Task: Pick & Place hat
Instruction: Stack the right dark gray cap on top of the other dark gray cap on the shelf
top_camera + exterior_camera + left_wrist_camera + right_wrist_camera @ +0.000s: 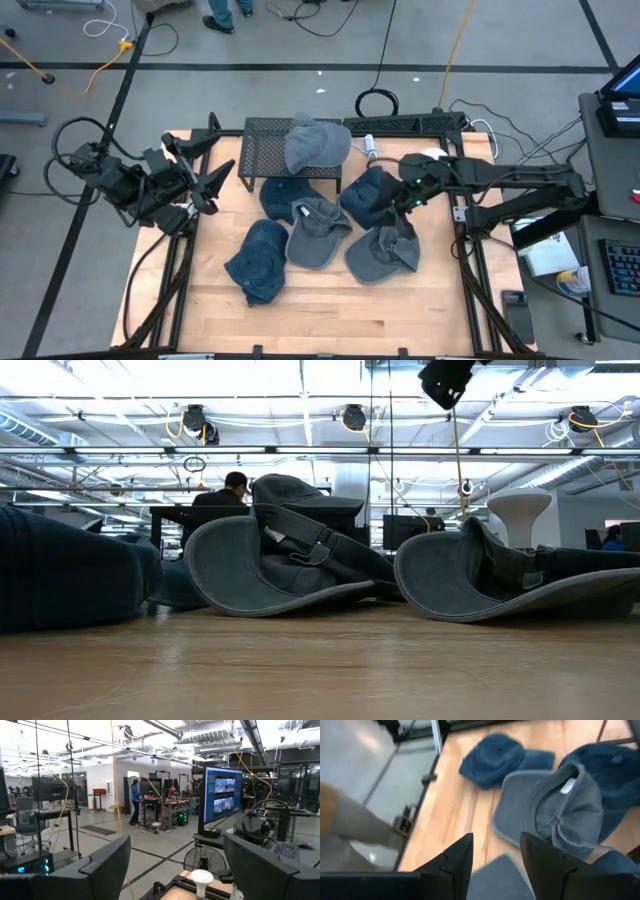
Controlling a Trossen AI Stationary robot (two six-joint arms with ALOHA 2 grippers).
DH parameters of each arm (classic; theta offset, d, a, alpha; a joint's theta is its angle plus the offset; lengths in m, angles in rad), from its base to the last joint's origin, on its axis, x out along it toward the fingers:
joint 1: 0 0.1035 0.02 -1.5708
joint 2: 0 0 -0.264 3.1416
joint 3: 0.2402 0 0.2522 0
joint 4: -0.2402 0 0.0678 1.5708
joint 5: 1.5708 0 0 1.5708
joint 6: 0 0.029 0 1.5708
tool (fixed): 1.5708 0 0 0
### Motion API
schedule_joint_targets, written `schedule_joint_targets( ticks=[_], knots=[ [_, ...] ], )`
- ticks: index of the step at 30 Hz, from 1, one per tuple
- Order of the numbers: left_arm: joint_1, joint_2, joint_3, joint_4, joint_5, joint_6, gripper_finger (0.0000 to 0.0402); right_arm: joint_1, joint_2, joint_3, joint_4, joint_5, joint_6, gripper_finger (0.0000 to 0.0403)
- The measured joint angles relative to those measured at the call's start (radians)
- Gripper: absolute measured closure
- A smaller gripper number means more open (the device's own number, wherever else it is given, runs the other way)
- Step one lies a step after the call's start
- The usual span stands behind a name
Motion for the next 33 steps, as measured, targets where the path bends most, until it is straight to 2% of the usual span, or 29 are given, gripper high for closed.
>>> schedule_joint_targets(
  ticks=[4,15,24,28,33],
  knots=[
    [0.000,0.000,0.000,-0.013,0.000,-0.018,0.0082,0.029,0.039,0.000,-0.017,-0.003,-0.052,0.0236],
    [0.000,0.014,0.000,-0.033,0.000,-0.021,0.0082,0.059,0.202,0.000,-0.072,0.002,-0.206,0.0157],
    [0.000,0.013,0.000,-0.058,-0.001,-0.038,0.0082,0.059,0.360,0.000,-0.113,0.007,-0.311,0.0167],
    [0.000,0.013,0.000,-0.061,-0.001,-0.039,0.0082,0.059,0.419,-0.001,-0.115,0.086,-0.360,0.0171],
    [0.000,0.013,0.000,-0.061,0.000,-0.040,0.0082,0.057,0.478,-0.001,-0.119,0.088,-0.407,0.0171]
  ],
)
